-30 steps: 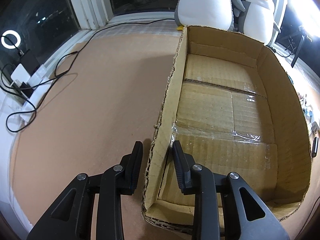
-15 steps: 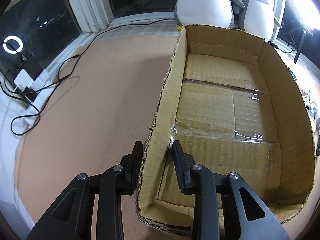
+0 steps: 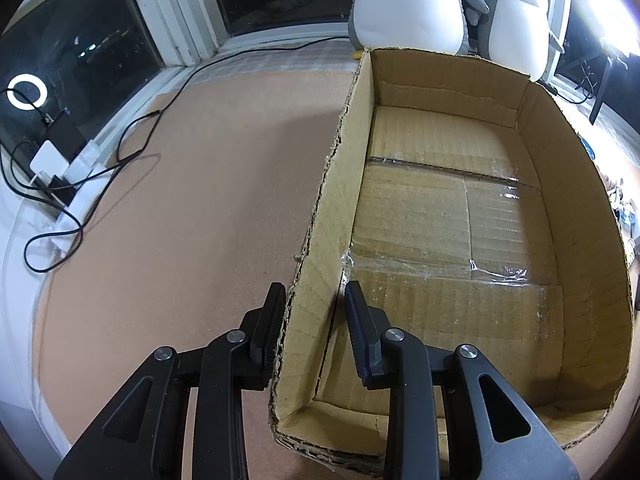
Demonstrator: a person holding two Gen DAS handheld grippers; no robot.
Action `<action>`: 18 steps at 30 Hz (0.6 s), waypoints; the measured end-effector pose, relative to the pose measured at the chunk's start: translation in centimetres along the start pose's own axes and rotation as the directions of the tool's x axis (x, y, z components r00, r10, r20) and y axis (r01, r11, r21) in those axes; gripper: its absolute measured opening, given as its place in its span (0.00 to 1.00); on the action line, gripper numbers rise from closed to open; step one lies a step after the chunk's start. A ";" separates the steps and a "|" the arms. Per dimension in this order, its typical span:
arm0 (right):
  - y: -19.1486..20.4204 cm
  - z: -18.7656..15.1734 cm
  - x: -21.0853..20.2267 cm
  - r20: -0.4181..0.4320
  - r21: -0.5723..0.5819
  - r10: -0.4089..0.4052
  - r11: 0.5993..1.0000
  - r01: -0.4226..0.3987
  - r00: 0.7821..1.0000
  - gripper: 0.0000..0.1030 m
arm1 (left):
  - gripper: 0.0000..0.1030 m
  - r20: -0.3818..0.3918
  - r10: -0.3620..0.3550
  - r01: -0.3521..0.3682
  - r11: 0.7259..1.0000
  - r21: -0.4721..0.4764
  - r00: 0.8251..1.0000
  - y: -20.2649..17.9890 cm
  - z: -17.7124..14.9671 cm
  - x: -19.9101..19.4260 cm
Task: Organize rigid objects
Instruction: 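Close the right gripper around the white AQUA sunscreen tube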
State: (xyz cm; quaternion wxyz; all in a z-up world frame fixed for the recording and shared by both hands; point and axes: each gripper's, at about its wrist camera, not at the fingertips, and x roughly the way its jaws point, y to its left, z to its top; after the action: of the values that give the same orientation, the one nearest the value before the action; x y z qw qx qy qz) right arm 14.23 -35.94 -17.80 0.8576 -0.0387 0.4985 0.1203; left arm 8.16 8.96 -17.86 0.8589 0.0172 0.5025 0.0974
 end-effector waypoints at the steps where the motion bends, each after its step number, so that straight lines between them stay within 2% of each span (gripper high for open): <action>1: 0.0 0.0 0.0 0.001 0.001 0.000 1.000 0.000 1.000 0.46 | 0.28 0.000 0.000 0.000 1.000 0.000 1.000 0.0 0.0 0.0; 5: 0.0 -0.2 -0.2 -0.001 0.009 0.012 1.000 -0.012 1.000 0.45 | 0.28 0.001 0.001 -0.001 1.000 -0.001 1.000 0.0 0.0 0.0; 18: 0.4 -1.0 -0.4 0.038 0.018 -0.028 0.999 0.028 0.999 0.43 | 0.28 0.003 0.007 -0.007 1.000 -0.001 1.000 -0.2 0.0 0.0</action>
State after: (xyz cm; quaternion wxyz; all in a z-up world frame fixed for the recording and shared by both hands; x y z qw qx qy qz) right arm 13.13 -35.74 -17.94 0.8690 -0.0358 0.4824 0.1045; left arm 8.17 8.79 -17.84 0.8593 0.0185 0.5012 0.1005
